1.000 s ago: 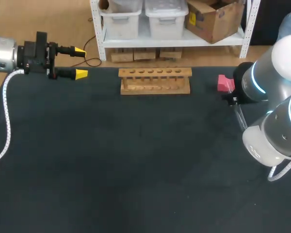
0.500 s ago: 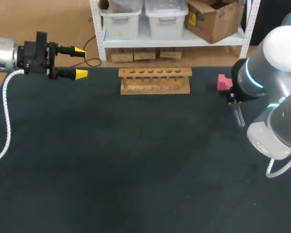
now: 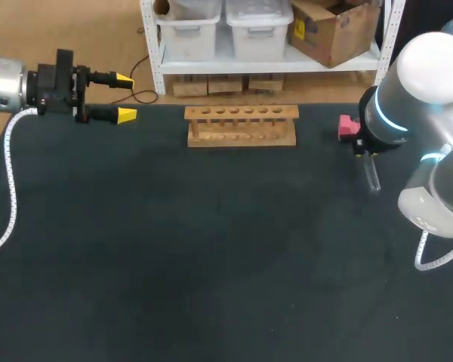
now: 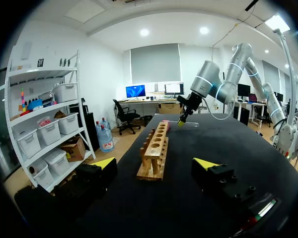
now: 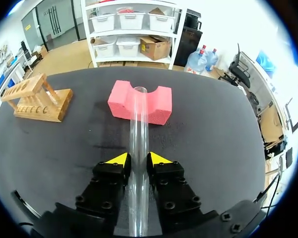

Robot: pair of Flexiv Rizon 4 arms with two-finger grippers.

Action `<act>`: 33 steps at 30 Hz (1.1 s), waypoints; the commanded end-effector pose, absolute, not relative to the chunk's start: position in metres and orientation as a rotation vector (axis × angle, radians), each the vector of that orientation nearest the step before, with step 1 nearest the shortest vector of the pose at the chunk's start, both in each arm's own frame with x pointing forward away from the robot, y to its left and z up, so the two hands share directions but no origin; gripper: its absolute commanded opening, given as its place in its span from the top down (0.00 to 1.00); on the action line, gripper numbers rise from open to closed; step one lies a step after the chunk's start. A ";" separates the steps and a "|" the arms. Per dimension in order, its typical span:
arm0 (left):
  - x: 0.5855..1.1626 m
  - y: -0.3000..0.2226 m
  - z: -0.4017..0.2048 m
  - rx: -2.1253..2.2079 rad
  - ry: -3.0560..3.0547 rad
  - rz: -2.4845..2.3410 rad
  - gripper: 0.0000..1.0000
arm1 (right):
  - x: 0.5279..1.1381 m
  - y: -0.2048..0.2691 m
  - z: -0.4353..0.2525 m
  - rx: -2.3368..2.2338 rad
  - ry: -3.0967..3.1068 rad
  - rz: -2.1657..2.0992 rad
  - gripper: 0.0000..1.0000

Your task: Grasp the test tube, adjust it, and insert it.

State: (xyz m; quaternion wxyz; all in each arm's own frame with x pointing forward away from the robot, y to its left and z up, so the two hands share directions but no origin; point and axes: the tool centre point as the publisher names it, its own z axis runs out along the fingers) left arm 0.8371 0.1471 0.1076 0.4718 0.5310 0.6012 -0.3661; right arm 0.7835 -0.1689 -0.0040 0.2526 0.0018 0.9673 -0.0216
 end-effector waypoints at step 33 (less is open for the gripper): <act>0.838 0.148 0.107 1.301 1.470 -0.897 0.00 | 0.733 -0.072 0.106 0.059 2.487 0.023 1.00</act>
